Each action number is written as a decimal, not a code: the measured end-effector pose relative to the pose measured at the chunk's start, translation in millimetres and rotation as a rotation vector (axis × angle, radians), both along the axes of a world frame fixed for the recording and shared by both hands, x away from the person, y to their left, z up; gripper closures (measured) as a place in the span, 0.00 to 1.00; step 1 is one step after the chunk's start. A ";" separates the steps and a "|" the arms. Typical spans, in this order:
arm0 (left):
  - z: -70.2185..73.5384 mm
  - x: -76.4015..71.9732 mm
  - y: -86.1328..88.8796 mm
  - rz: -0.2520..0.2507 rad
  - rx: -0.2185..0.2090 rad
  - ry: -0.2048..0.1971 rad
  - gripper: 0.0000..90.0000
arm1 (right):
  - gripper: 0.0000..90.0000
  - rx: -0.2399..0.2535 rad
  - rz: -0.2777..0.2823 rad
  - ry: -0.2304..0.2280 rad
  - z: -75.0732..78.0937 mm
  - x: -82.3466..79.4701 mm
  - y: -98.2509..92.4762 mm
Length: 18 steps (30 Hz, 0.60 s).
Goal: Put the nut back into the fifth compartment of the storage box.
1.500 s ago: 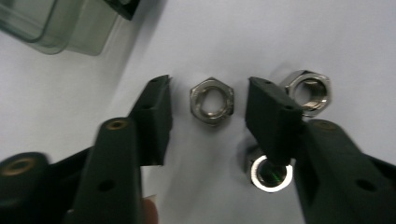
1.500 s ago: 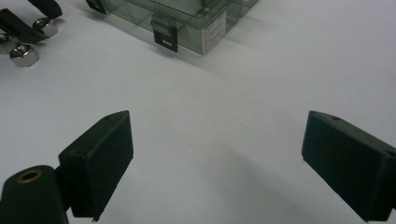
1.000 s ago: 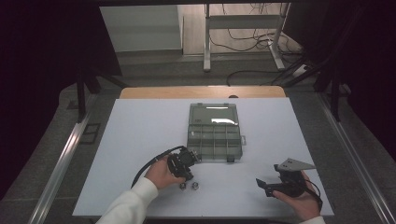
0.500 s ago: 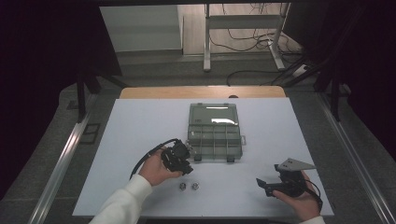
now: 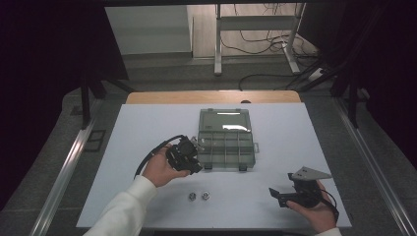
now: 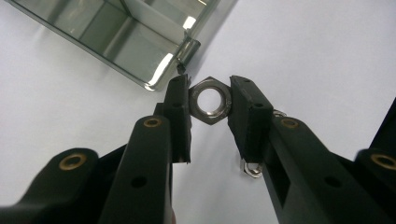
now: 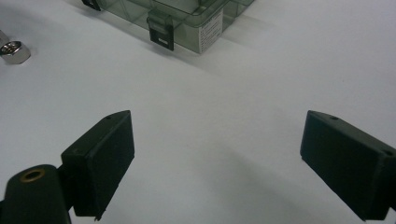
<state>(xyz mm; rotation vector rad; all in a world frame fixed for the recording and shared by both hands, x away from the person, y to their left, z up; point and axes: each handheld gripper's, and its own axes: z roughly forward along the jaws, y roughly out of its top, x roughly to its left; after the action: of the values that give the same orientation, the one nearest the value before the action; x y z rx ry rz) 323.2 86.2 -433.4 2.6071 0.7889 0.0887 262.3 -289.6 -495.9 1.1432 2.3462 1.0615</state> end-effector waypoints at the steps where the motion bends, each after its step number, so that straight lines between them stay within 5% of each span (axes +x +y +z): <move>1: 1.0 0.6 -0.3 -0.002 0.002 -0.003 0.78 | 0.11 -0.002 0.000 0.000 0.1 0.3 0.0; 18: 12.7 17.4 -12.1 0.001 0.005 -0.026 0.78 | 0.11 0.004 -0.001 -0.021 0.5 3.2 0.3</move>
<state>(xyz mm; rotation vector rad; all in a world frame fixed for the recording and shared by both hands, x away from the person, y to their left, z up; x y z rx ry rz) 340.6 74.1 -420.7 2.6056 0.7815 0.1247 265.5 -289.4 -495.4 1.1289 2.3280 1.0732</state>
